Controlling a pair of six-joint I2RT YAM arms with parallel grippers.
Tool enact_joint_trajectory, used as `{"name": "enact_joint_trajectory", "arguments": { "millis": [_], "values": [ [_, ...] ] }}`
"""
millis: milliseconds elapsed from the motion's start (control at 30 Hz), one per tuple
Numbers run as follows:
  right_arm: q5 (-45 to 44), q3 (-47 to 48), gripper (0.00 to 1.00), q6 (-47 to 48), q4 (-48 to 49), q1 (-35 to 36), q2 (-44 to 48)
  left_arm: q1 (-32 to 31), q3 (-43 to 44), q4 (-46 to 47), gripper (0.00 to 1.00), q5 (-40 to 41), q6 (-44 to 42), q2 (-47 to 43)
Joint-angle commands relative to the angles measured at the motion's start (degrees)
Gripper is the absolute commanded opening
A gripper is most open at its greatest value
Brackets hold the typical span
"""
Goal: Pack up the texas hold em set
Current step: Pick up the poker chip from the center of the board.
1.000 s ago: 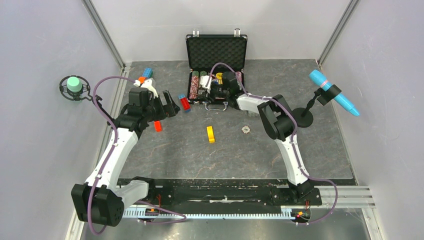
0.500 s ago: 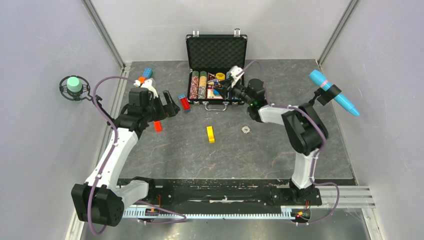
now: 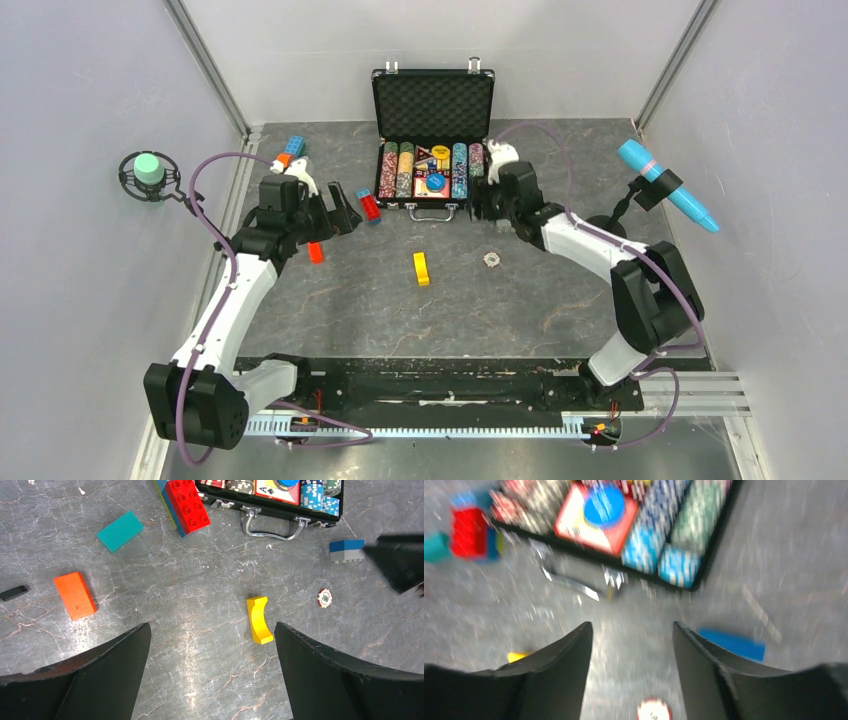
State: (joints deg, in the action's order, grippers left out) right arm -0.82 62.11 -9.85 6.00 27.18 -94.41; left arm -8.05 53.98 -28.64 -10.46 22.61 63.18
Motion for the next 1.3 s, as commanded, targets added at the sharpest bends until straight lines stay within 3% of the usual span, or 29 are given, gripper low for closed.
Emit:
{"name": "enact_joint_trajectory", "arguments": {
  "millis": [0,700,1267],
  "values": [
    [-0.88,-7.38,0.66,-6.86,-12.73,0.41,4.15,0.32,-0.36,1.48,1.00,-1.23,-2.89,0.06],
    [-6.47,-9.20,0.68,-5.37,-19.00,2.88,-1.72,0.32,-0.89,2.00,1.00,-2.42,-2.53,-0.58],
    [-7.64,-7.25,0.50,-3.28,-23.04,5.87,-6.50,0.32,-0.99,2.09,1.00,-2.86,-2.50,-0.25]
  ]
}}
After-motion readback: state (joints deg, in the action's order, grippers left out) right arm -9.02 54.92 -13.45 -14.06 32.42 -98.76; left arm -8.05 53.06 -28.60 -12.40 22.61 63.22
